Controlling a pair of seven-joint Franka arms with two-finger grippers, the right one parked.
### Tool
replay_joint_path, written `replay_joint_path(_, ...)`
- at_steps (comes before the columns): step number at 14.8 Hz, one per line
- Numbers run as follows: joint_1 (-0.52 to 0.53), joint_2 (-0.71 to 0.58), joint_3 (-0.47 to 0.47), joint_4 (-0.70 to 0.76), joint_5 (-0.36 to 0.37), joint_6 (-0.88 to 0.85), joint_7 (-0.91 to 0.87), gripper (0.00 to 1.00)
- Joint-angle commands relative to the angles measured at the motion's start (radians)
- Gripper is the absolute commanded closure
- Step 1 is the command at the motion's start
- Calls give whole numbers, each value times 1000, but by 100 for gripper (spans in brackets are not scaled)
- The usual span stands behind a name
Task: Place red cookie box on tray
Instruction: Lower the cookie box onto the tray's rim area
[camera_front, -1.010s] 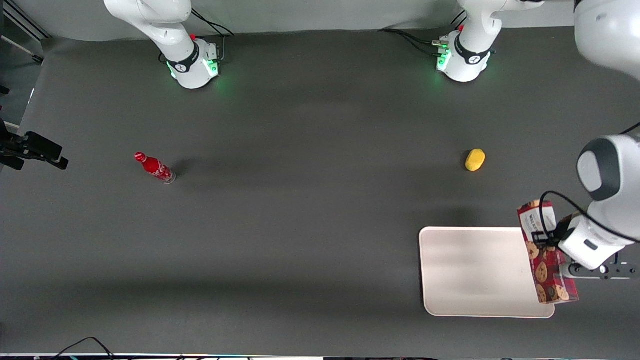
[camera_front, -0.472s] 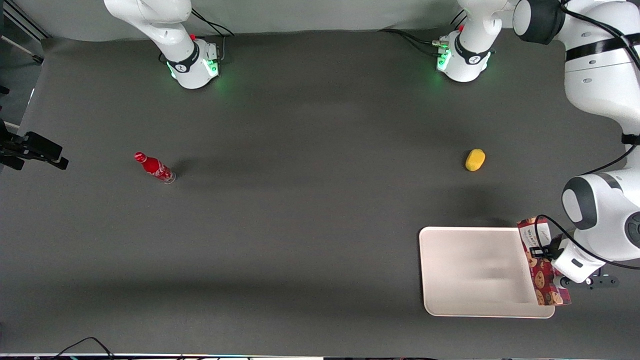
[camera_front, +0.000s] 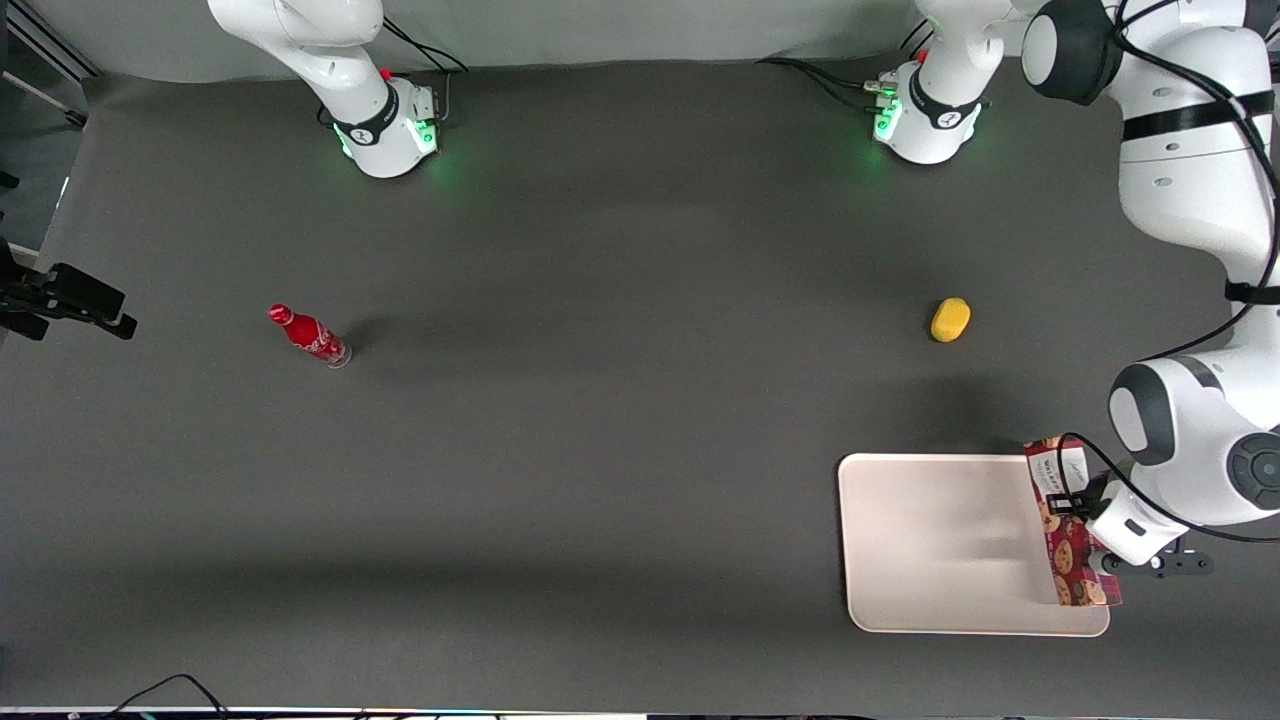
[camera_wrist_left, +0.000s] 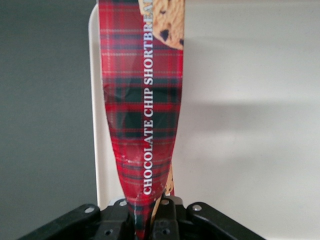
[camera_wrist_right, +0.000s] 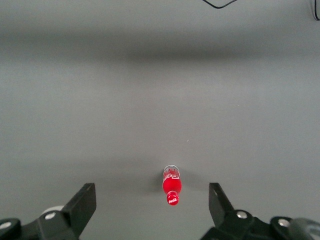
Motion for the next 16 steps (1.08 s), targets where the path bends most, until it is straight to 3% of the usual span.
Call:
replay_joint_path(1,-4,40,9,24,-28,31,57,100)
replay_joint_path(5,-4,40,9,24,-44,31,59,100)
replay_joint_path(6,-6,40,9,24,-44,31,59,69)
replay_joint_path(7,-6,41,9,24,-44,31,59,22)
replay_joint_path(9,-4,45,9,25,-44,31,59,6)
replay_joint_path(10,-4,45,9,25,-45,33,59,0)
replay_joint_path(16,-4,45,9,30,-44,43,57,0)
